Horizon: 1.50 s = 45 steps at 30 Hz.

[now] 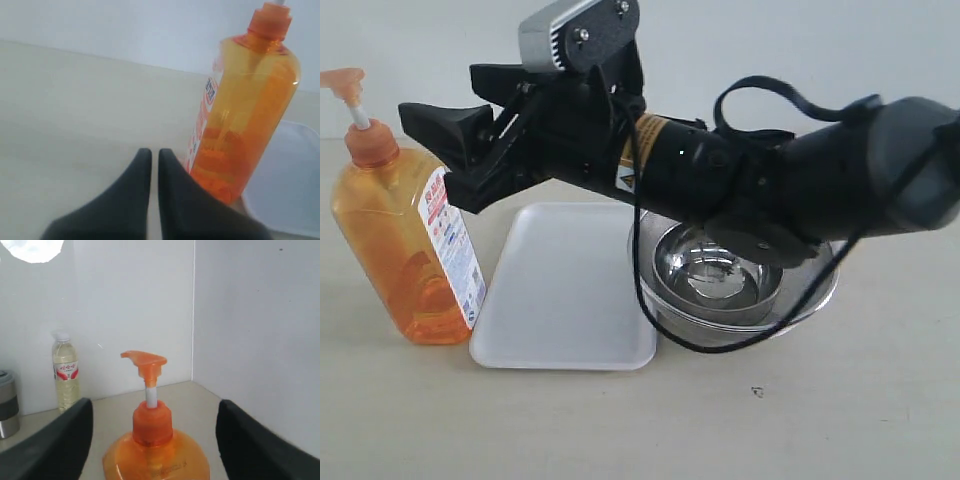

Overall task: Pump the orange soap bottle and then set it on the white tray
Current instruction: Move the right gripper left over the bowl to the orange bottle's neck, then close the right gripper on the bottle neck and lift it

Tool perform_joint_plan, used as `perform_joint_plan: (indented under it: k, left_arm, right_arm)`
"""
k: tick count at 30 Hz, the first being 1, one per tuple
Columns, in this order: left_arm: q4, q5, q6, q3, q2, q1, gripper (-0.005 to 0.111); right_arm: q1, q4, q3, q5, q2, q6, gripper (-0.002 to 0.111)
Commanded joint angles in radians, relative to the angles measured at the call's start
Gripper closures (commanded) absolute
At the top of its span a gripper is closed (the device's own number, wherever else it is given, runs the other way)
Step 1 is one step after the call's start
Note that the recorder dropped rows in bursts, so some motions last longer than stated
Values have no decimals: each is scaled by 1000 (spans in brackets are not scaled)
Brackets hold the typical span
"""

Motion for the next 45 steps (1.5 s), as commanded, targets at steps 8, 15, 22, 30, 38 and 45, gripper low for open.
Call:
perform_joint_plan:
  k: [8, 15, 22, 30, 38, 45]
  left_arm:
    - [4, -4, 4, 3, -3, 4, 102]
    - [4, -4, 4, 3, -3, 4, 102]
    - [4, -4, 4, 3, -3, 4, 102]
    - [4, -4, 4, 3, -3, 4, 102]
    - [4, -4, 4, 3, -3, 4, 102]
    - [4, -4, 4, 3, -3, 4, 102]
  right_arm:
    - [68, 1, -248, 12, 230, 37, 45]
    - [91, -12, -335, 16, 301, 85, 45]
    - [95, -19, -408, 16, 376, 89, 45]
    - [95, 1, -447, 84, 387, 61, 45]
    - [95, 1, -450, 111, 387, 16, 45]
    - [95, 35, -450, 124, 387, 26, 58]
